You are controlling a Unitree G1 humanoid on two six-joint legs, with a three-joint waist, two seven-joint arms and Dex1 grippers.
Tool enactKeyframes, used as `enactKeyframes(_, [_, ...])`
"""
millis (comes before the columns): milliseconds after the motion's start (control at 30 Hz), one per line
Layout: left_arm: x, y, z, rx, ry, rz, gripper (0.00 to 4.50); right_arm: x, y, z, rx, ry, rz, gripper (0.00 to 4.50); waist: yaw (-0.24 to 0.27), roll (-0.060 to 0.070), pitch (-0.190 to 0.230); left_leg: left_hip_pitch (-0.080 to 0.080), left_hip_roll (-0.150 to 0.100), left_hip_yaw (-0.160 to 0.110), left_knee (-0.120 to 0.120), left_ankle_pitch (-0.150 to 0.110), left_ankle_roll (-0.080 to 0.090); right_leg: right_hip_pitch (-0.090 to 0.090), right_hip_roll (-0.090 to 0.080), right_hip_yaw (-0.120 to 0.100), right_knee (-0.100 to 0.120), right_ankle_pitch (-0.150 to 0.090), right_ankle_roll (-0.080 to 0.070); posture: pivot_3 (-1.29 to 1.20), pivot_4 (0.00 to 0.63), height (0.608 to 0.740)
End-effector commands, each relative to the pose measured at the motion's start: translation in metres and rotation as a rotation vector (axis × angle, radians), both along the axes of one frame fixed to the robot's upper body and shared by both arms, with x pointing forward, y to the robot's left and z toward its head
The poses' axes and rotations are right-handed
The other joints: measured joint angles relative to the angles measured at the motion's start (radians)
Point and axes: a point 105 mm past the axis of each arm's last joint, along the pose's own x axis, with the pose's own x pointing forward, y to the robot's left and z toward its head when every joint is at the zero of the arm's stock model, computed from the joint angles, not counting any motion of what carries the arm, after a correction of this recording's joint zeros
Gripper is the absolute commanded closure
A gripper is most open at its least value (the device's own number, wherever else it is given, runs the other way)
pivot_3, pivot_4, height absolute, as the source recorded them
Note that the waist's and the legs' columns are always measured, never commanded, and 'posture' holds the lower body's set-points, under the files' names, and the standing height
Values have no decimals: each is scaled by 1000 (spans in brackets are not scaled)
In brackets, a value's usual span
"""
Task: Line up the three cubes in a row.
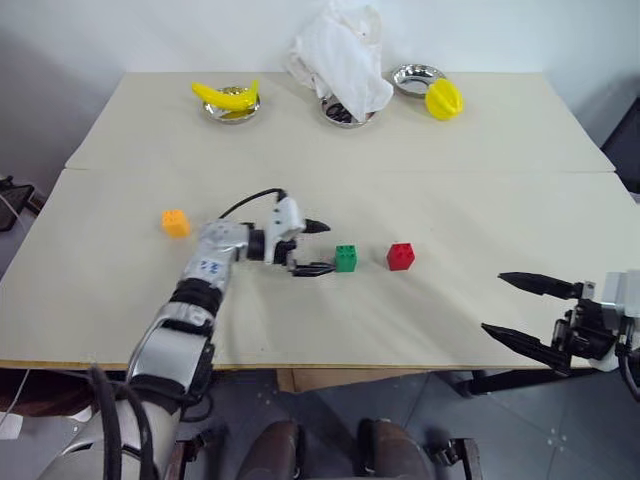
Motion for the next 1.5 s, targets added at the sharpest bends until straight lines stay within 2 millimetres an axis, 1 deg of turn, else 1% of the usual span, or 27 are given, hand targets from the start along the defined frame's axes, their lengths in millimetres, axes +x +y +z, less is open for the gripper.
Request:
enactKeyframes(33, [-21,37,18,-119,-76,54,14,8,10,3,21,-26,56,0,-9,0,0,0,0,0,0,0,0,0,0,2,0,0,0,0,150,740])
enactKeyframes(67, [-28,49,17,-136,-82,100,14,10,13,3,26,-24,69,0,-12,0,0,0,1,-1,-1,0,0,0,0,5,0,0,0,0,150,740])
enactKeyframes(133, [-45,80,11,-155,-89,240,14,17,21,2,47,-2,97,0,-14,0,0,0,1,-2,0,0,-1,0,0,6,0,0,-1,0,150,740])
enactKeyframes(233, [-66,113,8,-185,-110,440,14,24,30,5,86,5,124,0,-16,0,0,1,1,-3,-1,-1,-1,0,-1,7,0,-1,-1,0,150,740])
enactKeyframes(333, [-89,157,5,-264,-131,739,14,30,38,6,105,-13,160,0,-2,0,0,1,1,-3,0,-1,-1,1,-1,7,-3,-1,-1,0,150,740])
enactKeyframes(433, [-121,196,-4,-299,-156,1019,14,34,43,3,109,-32,188,0,4,0,0,1,1,-4,0,-1,-1,1,-1,8,-4,-1,-1,0,150,740])
enactKeyframes(500, [-138,213,-10,-321,-156,1152,14,36,44,3,111,-42,196,0,3,0,0,1,1,-3,0,-2,-1,2,-1,8,-5,-1,-1,0,150,740])
enactKeyframes(600, [-163,232,-20,-367,-137,1320,14,42,44,6,116,-77,189,0,4,0,0,1,0,-3,0,-2,0,2,-1,8,-6,-1,-1,0,150,740])
enactKeyframes(667, [-173,235,-25,-387,-122,1372,14,45,41,9,111,-105,181,0,4,0,0,1,0,-3,0,-2,0,2,-1,8,-6,-1,-2,0,150,740])
enactKeyframes(733, [-175,231,-27,-397,-108,1372,14,48,38,12,111,-131,171,0,4,0,0,2,1,-3,0,-2,0,2,-1,8,-6,-1,-2,0,150,740])
enactKeyframes(767, [-173,227,-27,-403,-104,1358,14,49,37,12,111,-130,168,0,4,0,0,2,1,-3,0,-2,-1,2,-1,8,-6,-1,-2,0,150,740])
enactKeyframes(867, [-152,217,-16,-434,-104,1320,14,49,35,11,100,-122,163,0,6,0,0,1,1,-3,0,-2,-1,2,-1,8,-6,-1,-2,0,150,740])
enactKeyframes(1033, [-86,215,8,-422,-37,1382,14,50,35,19,89,-147,168,0,7,0,0,2,0,-3,0,-2,-1,1,-1,8,-3,-1,-2,0,150,740])
enactKeyframes(1100, [-72,214,15,-419,-11,1402,14,49,36,21,87,-149,175,0,2,0,-1,2,0,-3,0,-1,-2,1,-1,8,-1,-1,-2,0,150,740])
enactKeyframes(1167, [-52,208,23,-429,16,1396,14,49,37,21,86,-141,183,0,-5,2,-2,2,0,-2,0,-2,-1,0,-1,9,1,-1,-2,0,150,740])
enactKeyframes(1200, [-38,202,26,-427,34,1377,14,48,38,22,87,-142,187,0,-7,2,-2,2,0,-2,-1,-2,-1,0,0,9,2,-1,-2,0,150,740])
enactKeyframes(1267, [-18,199,24,-382,68,1391,14,47,41,25,94,-148,195,0,-4,2,-2,1,0,-2,-1,-2,-1,-2,0,8,3,-1,-2,0,150,740])
enactKeyframes(1300, [-11,199,23,-365,77,1407,14,46,43,26,99,-150,199,0,-2,2,-2,0,0,-2,-1,-2,-1,-3,1,8,3,-1,-2,0,150,740])
enactKeyframes(1367, [-2,202,21,-341,89,1444,14,44,47,29,107,-159,207,0,-3,2,-2,0,0,-2,-1,-2,-1,-4,1,8,4,-1,-2,0,150,740])
enactKeyframes(1500, [14,187,20,-358,121,1402,14,38,56,31,111,-173,228,0,0,2,-2,0,0,-1,-1,-2,-2,-5,1,8,4,-1,-2,0,150,740])
